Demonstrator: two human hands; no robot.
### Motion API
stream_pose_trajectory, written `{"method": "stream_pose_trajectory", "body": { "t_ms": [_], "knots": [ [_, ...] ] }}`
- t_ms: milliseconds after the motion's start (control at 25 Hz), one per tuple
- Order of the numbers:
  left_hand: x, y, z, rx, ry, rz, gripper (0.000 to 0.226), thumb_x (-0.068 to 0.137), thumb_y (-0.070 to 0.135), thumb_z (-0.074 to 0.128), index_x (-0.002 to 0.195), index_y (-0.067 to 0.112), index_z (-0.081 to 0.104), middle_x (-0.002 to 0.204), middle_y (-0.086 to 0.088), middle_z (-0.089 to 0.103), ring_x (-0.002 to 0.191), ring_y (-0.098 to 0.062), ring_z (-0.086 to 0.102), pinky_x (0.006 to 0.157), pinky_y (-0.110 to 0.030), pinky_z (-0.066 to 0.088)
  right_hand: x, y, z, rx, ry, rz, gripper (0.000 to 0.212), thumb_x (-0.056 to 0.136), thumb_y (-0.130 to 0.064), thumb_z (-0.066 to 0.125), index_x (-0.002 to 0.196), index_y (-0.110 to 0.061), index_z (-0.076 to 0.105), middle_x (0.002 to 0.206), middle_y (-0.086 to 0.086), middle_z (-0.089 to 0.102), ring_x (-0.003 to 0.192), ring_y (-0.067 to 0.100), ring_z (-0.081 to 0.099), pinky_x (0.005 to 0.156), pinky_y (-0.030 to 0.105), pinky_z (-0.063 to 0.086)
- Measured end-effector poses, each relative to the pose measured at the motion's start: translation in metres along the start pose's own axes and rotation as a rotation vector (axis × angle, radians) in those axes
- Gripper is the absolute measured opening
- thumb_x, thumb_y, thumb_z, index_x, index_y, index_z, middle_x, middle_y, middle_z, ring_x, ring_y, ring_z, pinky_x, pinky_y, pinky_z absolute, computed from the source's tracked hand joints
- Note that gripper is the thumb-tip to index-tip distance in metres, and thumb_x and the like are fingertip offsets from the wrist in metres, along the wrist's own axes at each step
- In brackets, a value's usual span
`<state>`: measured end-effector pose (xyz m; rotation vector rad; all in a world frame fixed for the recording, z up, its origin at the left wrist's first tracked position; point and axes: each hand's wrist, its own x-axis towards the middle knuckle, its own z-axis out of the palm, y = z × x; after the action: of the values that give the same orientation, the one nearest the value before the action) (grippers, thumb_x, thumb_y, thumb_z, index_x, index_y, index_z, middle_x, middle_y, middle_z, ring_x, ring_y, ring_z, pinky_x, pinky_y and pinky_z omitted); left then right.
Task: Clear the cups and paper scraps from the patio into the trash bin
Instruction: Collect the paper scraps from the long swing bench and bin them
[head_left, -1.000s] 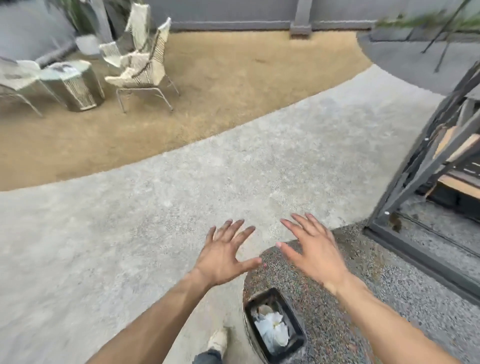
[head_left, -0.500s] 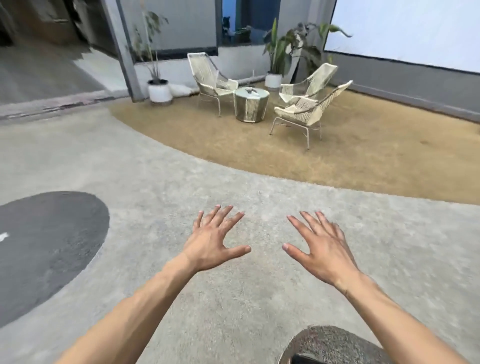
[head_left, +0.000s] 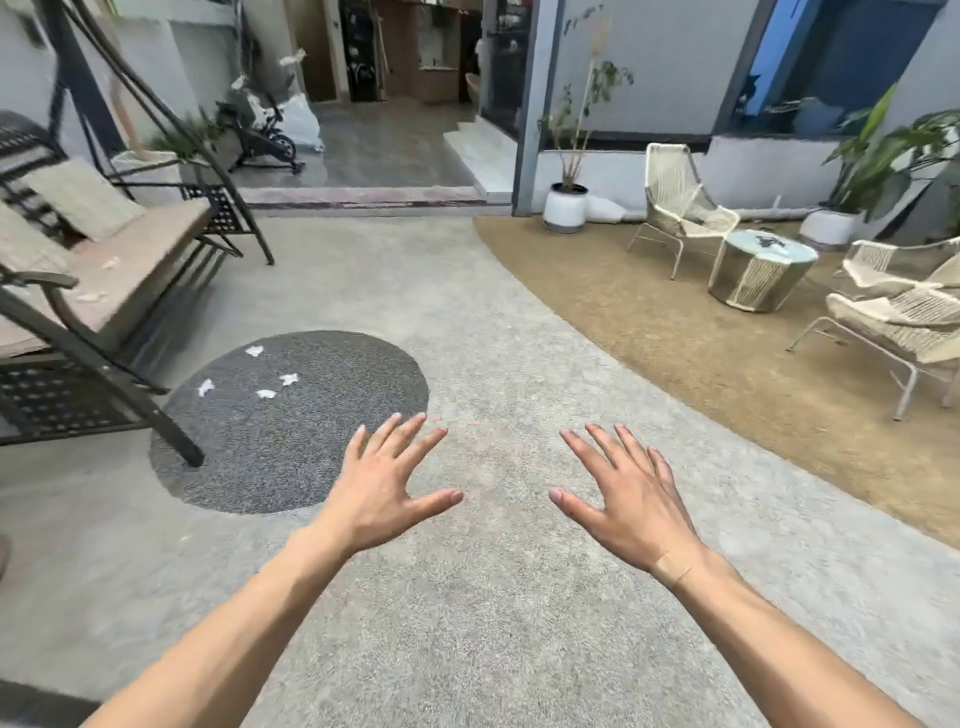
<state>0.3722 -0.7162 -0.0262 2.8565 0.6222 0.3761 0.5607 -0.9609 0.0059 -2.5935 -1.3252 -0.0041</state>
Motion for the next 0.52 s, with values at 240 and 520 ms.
{"method": "stream_pose_trajectory", "body": {
  "t_ms": [240, 520],
  "knots": [
    [-0.010, -0.119, -0.038, 0.035, 0.074, -0.194, 0.086, 0.074, 0.091, 0.024, 0.148, 0.048, 0.015, 0.159, 0.014, 0.014, 0.147, -0.008, 0.001, 0.119, -0.046, -0.003, 0.110, -0.108, 0.039, 0.061, -0.029, -0.177, 0.077, 0.078, -0.083, 0.022, 0.146, -0.050, 0.006, 0.159, -0.009, 0.012, 0.146, 0.016, -0.001, 0.116, 0.051, 0.006],
    [0.006, -0.200, -0.047, 0.029, 0.130, -0.348, 0.084, 0.075, 0.090, 0.026, 0.147, 0.047, 0.019, 0.158, 0.014, 0.019, 0.147, -0.010, 0.005, 0.119, -0.051, 0.005, 0.202, -0.178, 0.067, 0.105, -0.051, -0.325, 0.076, 0.078, -0.083, 0.021, 0.145, -0.050, 0.006, 0.159, -0.008, 0.012, 0.146, 0.017, 0.002, 0.116, 0.054, 0.007]
  ]
}}
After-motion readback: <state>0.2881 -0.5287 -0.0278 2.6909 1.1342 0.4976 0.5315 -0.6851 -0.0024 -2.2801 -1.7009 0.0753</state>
